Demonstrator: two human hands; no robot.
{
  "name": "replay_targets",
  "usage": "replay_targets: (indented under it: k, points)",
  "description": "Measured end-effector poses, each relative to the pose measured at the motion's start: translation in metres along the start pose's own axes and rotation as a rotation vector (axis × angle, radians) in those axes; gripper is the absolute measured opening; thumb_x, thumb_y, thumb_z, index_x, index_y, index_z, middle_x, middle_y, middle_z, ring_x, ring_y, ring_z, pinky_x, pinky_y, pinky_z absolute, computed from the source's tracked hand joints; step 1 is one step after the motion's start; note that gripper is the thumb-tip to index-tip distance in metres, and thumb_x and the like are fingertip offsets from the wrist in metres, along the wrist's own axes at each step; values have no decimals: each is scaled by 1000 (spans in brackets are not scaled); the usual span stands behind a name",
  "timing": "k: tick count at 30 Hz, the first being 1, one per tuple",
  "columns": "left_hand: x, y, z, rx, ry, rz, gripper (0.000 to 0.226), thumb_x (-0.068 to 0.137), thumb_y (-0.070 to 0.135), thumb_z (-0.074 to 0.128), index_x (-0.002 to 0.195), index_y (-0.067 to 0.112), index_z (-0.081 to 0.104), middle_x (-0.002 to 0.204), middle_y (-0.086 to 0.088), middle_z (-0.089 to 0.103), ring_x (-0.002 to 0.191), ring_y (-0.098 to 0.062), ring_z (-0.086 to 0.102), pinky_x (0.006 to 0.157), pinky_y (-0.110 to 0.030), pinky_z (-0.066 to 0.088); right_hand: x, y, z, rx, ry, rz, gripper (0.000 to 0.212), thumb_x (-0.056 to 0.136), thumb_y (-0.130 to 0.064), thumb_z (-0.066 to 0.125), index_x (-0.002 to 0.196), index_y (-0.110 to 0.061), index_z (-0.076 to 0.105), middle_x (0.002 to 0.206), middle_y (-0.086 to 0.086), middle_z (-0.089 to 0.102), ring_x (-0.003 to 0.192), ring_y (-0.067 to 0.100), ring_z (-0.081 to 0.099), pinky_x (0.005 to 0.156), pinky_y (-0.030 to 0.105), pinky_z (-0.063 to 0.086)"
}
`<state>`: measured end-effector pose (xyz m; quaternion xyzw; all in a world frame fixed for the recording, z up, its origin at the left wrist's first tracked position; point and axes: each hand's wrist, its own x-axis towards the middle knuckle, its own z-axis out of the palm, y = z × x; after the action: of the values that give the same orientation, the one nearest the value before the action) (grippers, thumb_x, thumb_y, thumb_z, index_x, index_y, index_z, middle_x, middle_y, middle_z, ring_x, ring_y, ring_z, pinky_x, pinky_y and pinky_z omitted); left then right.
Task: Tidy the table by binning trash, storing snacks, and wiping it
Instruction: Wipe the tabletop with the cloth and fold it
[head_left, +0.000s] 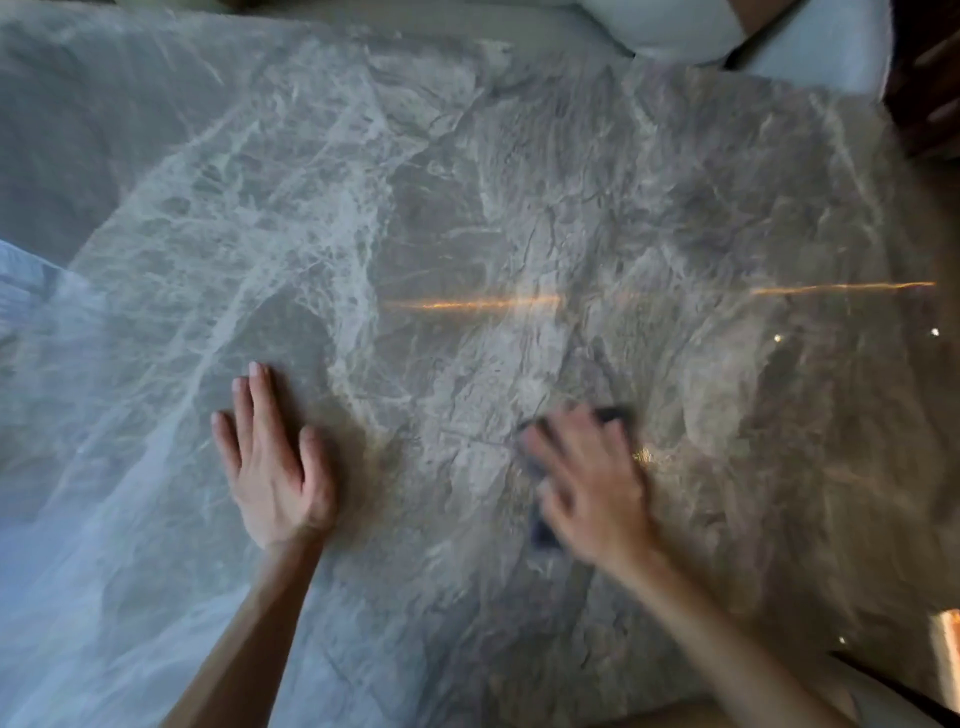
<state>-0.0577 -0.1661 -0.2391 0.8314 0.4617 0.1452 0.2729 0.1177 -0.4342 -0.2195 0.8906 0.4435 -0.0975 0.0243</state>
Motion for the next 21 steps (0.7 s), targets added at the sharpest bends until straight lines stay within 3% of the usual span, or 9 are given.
replay_targets:
  k: [2,4,6,8,11,13,15,18,21]
  points:
    - [1,-2,2,10,12,-1,66,93,37,27,156,20,13,161,20,3,152,-8,9,125,-39,2,71,31,-17,60,82,497,66,92,-43,36,154,-39,12,163,3,19,152,26,13,117,59,20]
    - [-2,-2,2,12,23,-11,65,93,36,27,155,21,14,161,22,2,152,-3,7,125,-40,3,138,-4,-23,118,138,550,67,90,-45,35,154,-36,16,163,4,20,150,30,16,118,60,16]
    - [-3,5,-1,-75,15,-54,66,92,33,29,155,34,10,163,17,7,148,9,1,125,-44,4,156,-76,-13,158,170,222,68,86,-45,39,152,-36,22,162,3,24,151,31,15,118,59,16]
    - [-6,12,-13,-245,-37,-57,73,89,30,34,148,51,-4,164,5,13,147,11,-1,124,-50,2,101,-131,2,169,132,-191,71,84,-44,45,152,-38,23,163,0,19,153,27,6,119,57,15]
    - [-13,18,-38,-351,-130,-14,69,92,43,35,144,59,-8,164,-8,11,154,-16,1,123,-56,-1,-26,-90,16,150,-4,-458,77,80,-44,49,151,-44,20,165,-5,12,153,22,4,120,55,15]
    - [-31,19,-54,-338,-123,-8,66,94,58,31,148,52,-7,164,-6,13,154,-19,2,123,-57,-1,-62,-7,15,77,-11,-314,74,83,-44,47,151,-46,17,164,-6,12,152,23,14,117,57,22]
    - [-61,24,-63,-446,-76,-65,70,93,62,33,152,45,-1,164,-2,14,154,-15,4,124,-53,2,-47,63,3,54,15,53,68,88,-44,38,152,-41,18,163,-3,12,149,26,23,115,59,24]
    - [-123,41,-67,-601,-22,-163,77,95,55,41,155,30,1,163,0,19,153,-11,10,126,-33,7,37,84,-16,96,74,523,66,88,-42,29,153,-34,21,163,3,21,150,30,19,116,62,17]
    - [-189,58,-62,-783,118,-286,78,92,15,46,155,34,6,162,-1,24,152,-11,14,122,-19,12,129,28,-29,183,92,452,64,89,-42,31,152,-34,24,162,1,23,150,31,16,118,61,12]
